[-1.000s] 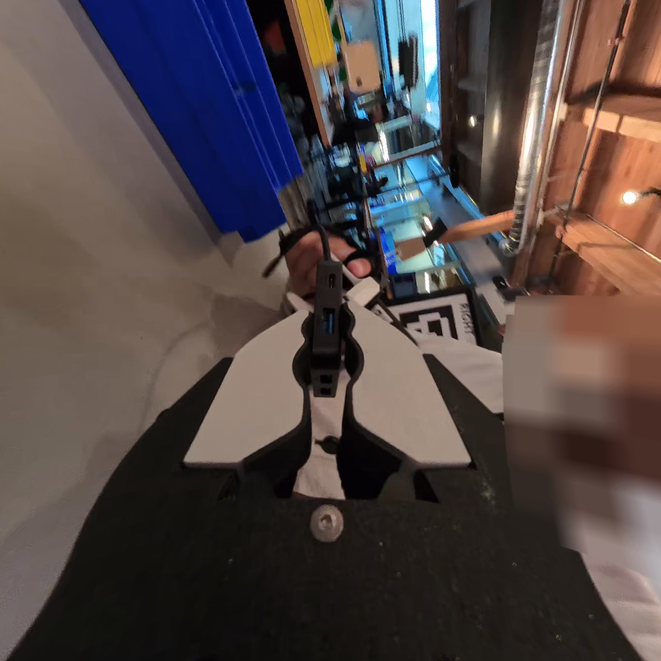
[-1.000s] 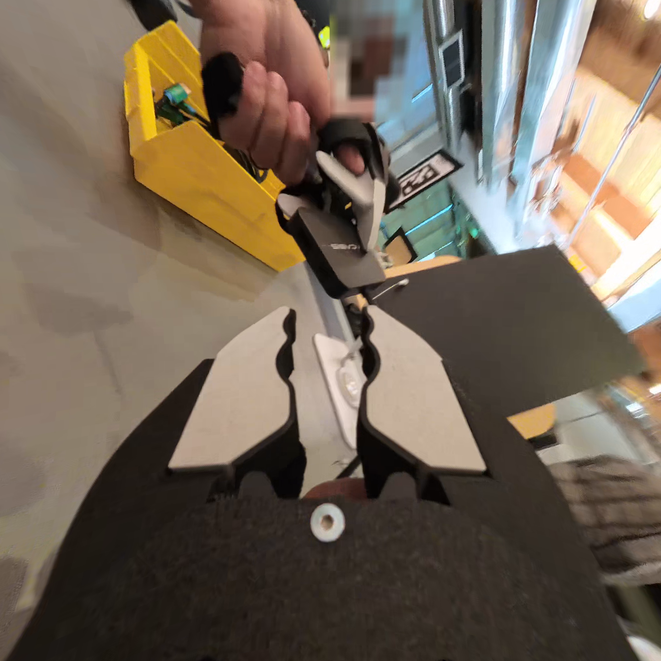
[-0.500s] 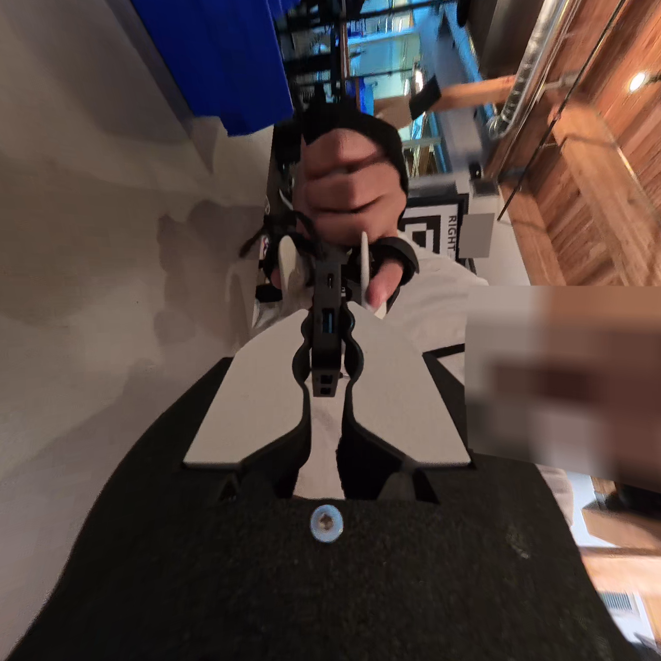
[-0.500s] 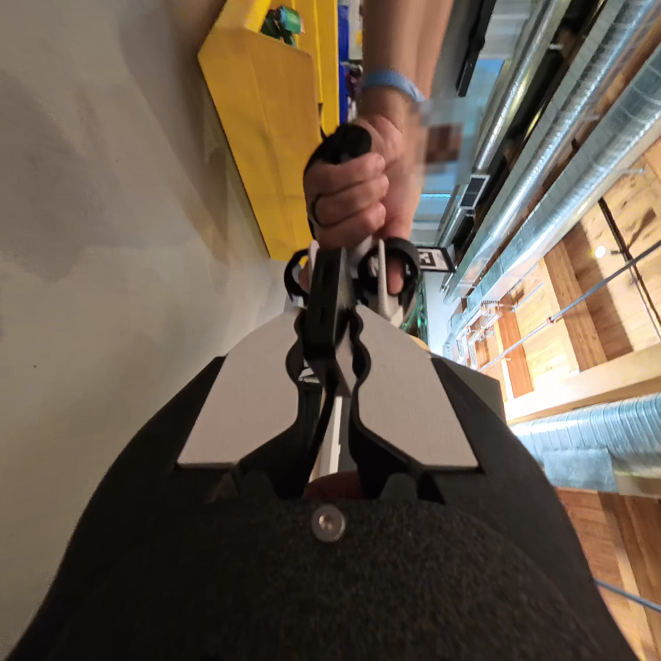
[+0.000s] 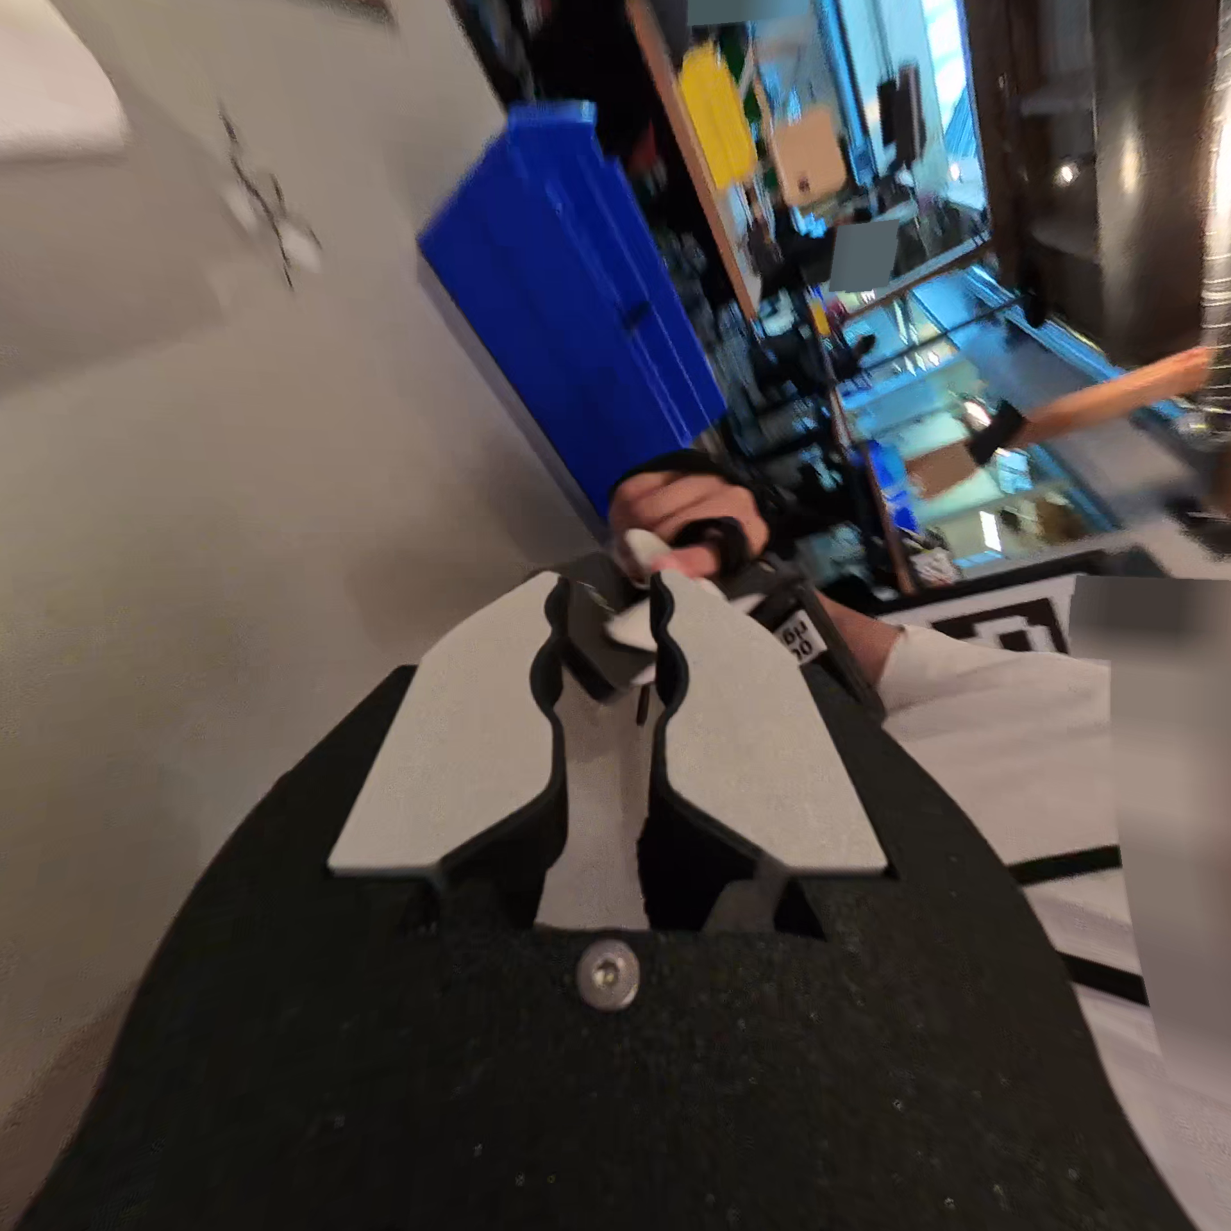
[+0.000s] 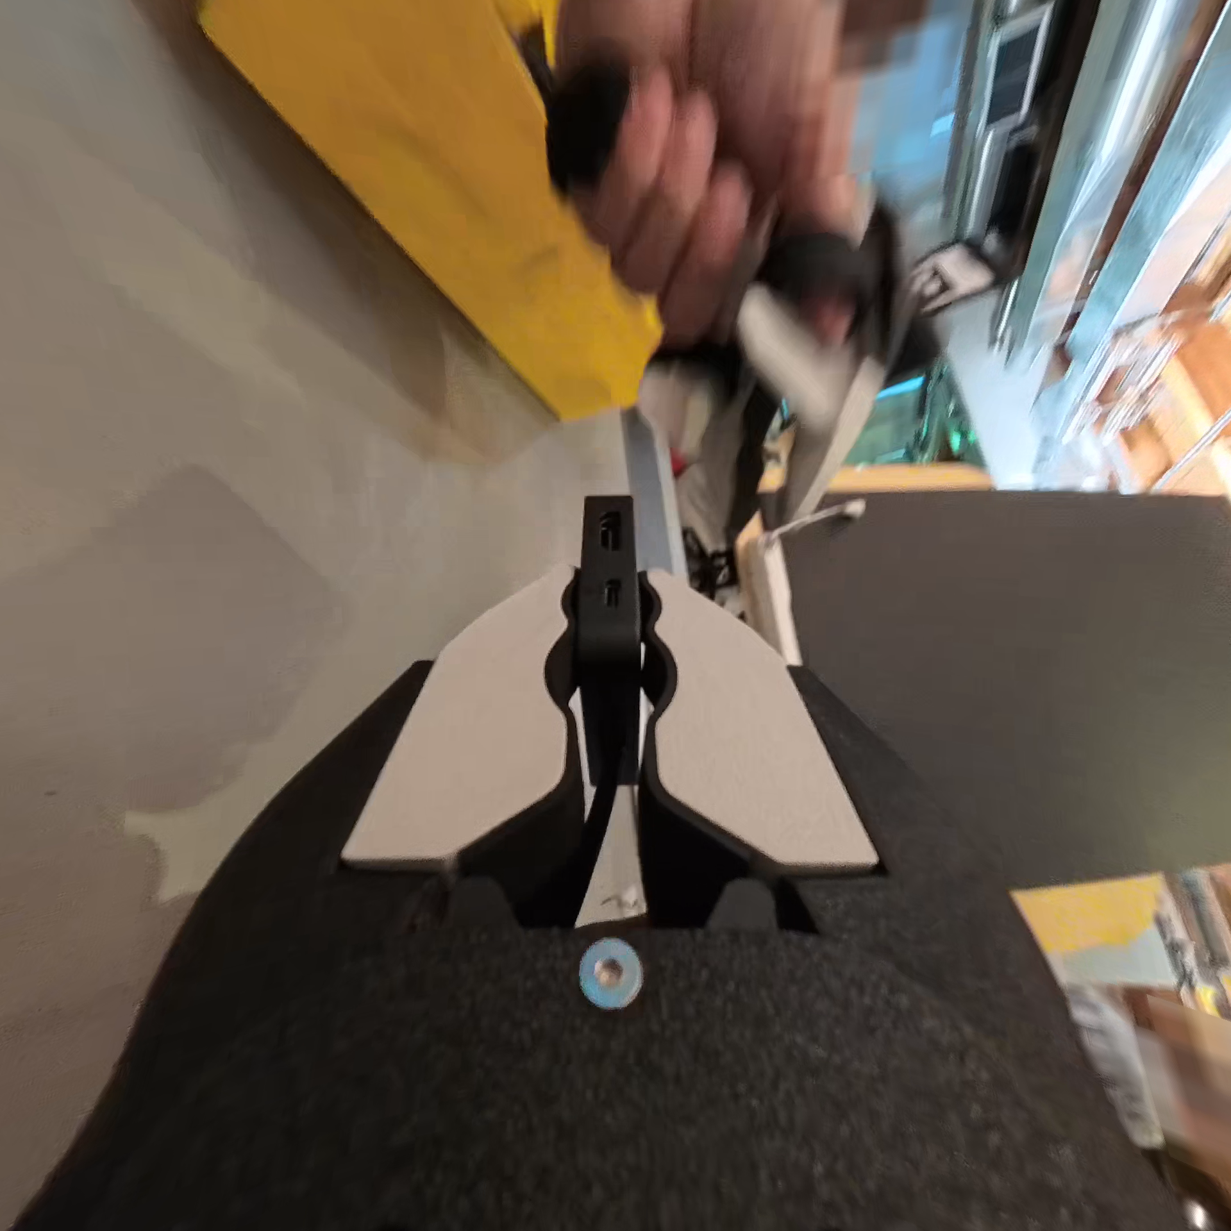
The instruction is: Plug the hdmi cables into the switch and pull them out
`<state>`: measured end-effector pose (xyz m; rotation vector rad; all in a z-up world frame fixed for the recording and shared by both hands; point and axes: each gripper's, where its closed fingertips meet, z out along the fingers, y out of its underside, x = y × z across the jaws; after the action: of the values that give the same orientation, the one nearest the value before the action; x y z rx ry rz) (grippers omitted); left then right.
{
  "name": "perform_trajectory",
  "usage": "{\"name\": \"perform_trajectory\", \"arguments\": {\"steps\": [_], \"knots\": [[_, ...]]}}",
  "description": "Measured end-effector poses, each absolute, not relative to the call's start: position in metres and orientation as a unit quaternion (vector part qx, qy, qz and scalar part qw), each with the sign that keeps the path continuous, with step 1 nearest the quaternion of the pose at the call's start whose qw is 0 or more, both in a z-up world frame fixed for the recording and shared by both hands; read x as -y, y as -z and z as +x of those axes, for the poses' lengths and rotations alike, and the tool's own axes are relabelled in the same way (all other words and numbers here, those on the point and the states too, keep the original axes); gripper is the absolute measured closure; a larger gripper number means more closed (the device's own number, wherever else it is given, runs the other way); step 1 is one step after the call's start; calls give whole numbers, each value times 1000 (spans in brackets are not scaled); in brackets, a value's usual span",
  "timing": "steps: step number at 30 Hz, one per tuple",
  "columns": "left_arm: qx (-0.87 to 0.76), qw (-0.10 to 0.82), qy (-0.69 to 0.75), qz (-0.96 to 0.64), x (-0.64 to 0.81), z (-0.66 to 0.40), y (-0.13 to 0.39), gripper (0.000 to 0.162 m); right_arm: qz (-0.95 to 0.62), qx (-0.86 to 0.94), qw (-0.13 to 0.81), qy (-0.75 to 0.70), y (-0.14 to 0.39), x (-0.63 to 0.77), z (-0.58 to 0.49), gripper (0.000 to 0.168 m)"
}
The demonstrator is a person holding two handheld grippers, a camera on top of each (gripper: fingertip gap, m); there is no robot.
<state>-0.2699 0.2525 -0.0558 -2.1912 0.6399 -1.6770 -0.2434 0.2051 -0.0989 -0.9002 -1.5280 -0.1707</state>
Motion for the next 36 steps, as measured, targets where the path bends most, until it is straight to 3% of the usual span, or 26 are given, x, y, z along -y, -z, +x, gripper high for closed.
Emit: {"name": "perform_trajectory", "arguments": {"steps": [4,8,11,16,21,25,36], "knots": [[-220,336,528,-748,-189,-302,29,134,-456,652,595,111,134,-249,-236,155],[-177,430,440,-768,-106,-316,88,131,-485,638,581,143,161,-275,-239,155],[-185,437,392,-788,-55,-313,131,126,-479,621,602,152,168,-280,-241,155],[-232,422,318,-817,-15,-305,160,122,-473,617,618,119,170,-276,-238,155],[-260,450,236,-821,-15,-324,163,118,-462,611,632,119,164,-274,-240,155],[-226,414,254,-844,-16,-334,170,114,-461,613,630,123,165,-273,-239,155],[-170,451,214,-849,-60,-395,155,119,-463,619,622,123,169,-274,-240,155]]}}
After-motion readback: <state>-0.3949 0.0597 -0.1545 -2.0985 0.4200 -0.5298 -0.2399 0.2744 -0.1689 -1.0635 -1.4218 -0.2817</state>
